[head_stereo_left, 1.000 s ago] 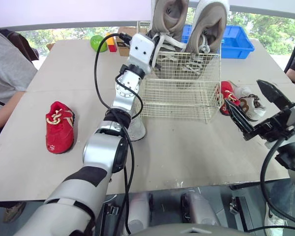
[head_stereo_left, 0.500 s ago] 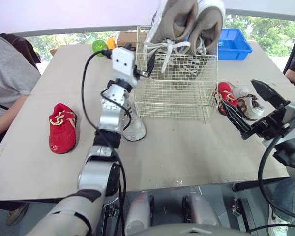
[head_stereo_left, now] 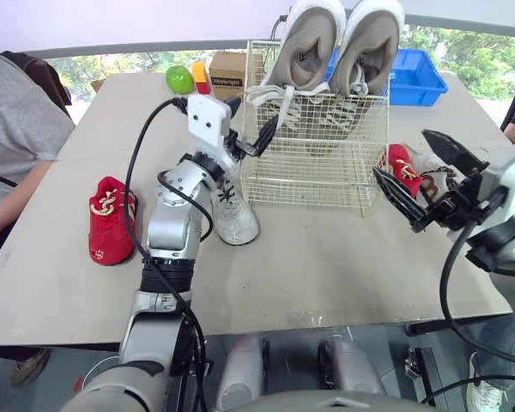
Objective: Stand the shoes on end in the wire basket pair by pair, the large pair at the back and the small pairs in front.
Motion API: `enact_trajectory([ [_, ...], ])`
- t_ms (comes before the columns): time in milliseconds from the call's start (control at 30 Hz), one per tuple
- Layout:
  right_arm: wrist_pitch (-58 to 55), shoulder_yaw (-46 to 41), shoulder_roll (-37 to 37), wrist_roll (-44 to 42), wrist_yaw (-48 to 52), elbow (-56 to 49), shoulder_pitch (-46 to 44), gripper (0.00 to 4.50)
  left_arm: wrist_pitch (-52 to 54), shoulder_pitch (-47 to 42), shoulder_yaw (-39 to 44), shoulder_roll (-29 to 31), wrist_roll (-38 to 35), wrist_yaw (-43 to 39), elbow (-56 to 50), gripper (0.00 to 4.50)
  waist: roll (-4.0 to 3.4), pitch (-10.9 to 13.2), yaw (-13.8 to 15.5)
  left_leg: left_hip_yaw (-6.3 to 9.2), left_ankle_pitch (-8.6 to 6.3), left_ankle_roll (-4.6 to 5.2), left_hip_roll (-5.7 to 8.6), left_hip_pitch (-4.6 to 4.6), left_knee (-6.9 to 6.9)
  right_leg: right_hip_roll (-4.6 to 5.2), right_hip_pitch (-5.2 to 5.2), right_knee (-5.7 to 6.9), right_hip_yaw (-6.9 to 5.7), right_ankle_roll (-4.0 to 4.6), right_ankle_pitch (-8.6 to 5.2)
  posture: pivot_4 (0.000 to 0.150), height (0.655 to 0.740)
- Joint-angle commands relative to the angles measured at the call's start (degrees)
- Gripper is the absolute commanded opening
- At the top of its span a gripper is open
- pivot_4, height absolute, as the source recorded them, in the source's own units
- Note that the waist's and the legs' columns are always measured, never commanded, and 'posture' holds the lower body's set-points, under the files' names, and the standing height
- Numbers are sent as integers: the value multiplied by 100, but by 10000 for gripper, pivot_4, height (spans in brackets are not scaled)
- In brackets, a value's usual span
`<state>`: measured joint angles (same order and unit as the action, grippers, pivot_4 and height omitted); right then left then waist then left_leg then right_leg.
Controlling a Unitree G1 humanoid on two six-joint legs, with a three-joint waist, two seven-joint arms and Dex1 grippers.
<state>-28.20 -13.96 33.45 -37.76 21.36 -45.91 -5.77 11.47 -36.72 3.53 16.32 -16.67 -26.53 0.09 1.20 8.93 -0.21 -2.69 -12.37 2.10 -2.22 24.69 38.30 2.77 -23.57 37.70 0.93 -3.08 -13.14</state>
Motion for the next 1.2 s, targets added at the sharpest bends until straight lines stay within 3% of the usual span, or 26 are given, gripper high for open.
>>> enact_trajectory([
  [33, 95, -59, 79, -11, 126, -51, -68, 45000, 608, 210, 328, 22, -730, -89, -710, 44677, 0, 0, -12, 1, 0, 0, 0, 0, -1, 0, 0, 0, 0, 0, 0, 1500, 7400],
  [200, 116, -21, 178, -16, 415, 122, -106, 45000, 1280, 859, 596, 297, -1339, -181, -1454, 44677, 0, 1, -55, 4, 0, 0, -3, -5, -7, -2, -2, 2, 0, 0, 0, 1500, 7400],
  [333, 128, 74, 218, -18, 637, 181, -122, 45000, 1508, 1580, 697, 571, -1431, -197, -1950, 44677, 1, 2, -31, 5, 0, 0, -4, -4, -7, -1, -4, 1, 2, 1, -1, 1500, 7400],
  [633, 9, 322, 560, -517, 1675, 271, -30, 45000, 3568, 3631, 2069, 490, -3024, 1364, -3163, 44677, 21, 15, -9, 21, -2, 3, -25, -7, -11, 13, -9, -5, 8, 2, -2, 1500, 7400],
  [767, 2, 446, 558, -540, 1818, 424, -166, 45000, 4351, 3611, 2296, 664, -3470, 1884, -3102, 44677, 23, 17, 39, 28, -3, 1, -21, -5, -5, 22, -8, -6, -2, -1, -4, 1500, 7400],
  [1200, -290, 40, 967, -861, 1930, 147, 149, 45000, 5365, 2804, 2132, 1047, -4853, 2137, -2769, 44677, 29, 22, 104, 23, -4, 1, -13, 2, -16, 34, -11, -20, -6, 5, -3, 1500, 7400],
])
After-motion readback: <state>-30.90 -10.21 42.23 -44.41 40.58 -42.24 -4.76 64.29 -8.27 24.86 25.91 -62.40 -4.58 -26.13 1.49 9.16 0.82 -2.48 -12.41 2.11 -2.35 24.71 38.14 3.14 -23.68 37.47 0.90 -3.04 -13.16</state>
